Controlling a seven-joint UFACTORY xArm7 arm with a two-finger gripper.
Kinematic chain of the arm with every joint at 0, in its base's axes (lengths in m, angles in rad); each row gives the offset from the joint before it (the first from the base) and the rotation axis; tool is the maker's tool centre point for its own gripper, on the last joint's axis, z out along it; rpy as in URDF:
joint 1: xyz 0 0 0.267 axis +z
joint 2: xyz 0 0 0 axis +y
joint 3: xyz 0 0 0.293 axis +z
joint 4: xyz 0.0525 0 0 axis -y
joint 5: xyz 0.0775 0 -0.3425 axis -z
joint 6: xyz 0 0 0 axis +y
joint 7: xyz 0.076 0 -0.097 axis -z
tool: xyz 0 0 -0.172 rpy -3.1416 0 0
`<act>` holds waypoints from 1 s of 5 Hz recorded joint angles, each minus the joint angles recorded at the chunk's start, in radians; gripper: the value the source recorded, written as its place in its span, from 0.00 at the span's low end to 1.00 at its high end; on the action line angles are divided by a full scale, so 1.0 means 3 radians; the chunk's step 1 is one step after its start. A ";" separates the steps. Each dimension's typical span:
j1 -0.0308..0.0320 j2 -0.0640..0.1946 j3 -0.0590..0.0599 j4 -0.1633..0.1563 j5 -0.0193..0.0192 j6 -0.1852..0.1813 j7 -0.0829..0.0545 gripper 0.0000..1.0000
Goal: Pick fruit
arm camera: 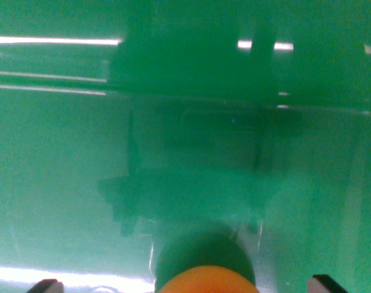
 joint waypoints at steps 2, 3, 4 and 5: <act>-0.0005 0.0021 -0.0004 -0.0087 -0.0002 -0.0107 -0.0018 0.00; -0.0005 0.0021 -0.0004 -0.0087 -0.0002 -0.0107 -0.0018 0.00; -0.0009 0.0040 -0.0008 -0.0166 -0.0003 -0.0203 -0.0034 0.00; -0.0009 0.0040 -0.0008 -0.0166 -0.0003 -0.0203 -0.0034 0.00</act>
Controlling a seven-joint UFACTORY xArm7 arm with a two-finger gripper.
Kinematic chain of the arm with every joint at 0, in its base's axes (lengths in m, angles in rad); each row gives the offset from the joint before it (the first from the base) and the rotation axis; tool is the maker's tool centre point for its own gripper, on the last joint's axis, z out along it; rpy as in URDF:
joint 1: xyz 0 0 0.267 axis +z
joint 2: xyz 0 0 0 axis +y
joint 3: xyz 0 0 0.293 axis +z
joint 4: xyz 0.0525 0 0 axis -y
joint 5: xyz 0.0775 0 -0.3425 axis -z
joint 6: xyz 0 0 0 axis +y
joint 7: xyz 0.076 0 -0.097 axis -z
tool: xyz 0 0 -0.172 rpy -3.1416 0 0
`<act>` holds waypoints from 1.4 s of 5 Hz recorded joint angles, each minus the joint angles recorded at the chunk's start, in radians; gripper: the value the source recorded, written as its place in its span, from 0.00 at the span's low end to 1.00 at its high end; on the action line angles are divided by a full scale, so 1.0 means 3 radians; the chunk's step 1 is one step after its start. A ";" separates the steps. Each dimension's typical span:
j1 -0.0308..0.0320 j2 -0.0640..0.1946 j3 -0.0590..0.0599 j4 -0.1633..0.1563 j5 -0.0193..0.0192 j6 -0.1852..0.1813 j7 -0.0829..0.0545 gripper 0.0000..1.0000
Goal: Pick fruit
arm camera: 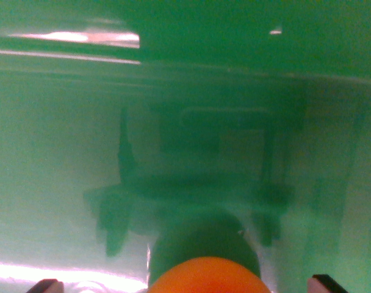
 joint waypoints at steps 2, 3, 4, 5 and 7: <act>-0.0004 0.0016 -0.0003 -0.0068 -0.0001 -0.0083 -0.0014 0.00; -0.0007 0.0029 -0.0006 -0.0120 -0.0002 -0.0147 -0.0025 0.00; -0.0007 0.0029 -0.0006 -0.0120 -0.0002 -0.0147 -0.0025 0.00; -0.0009 0.0038 -0.0008 -0.0159 -0.0003 -0.0194 -0.0033 0.00; -0.0010 0.0044 -0.0009 -0.0181 -0.0003 -0.0221 -0.0037 0.00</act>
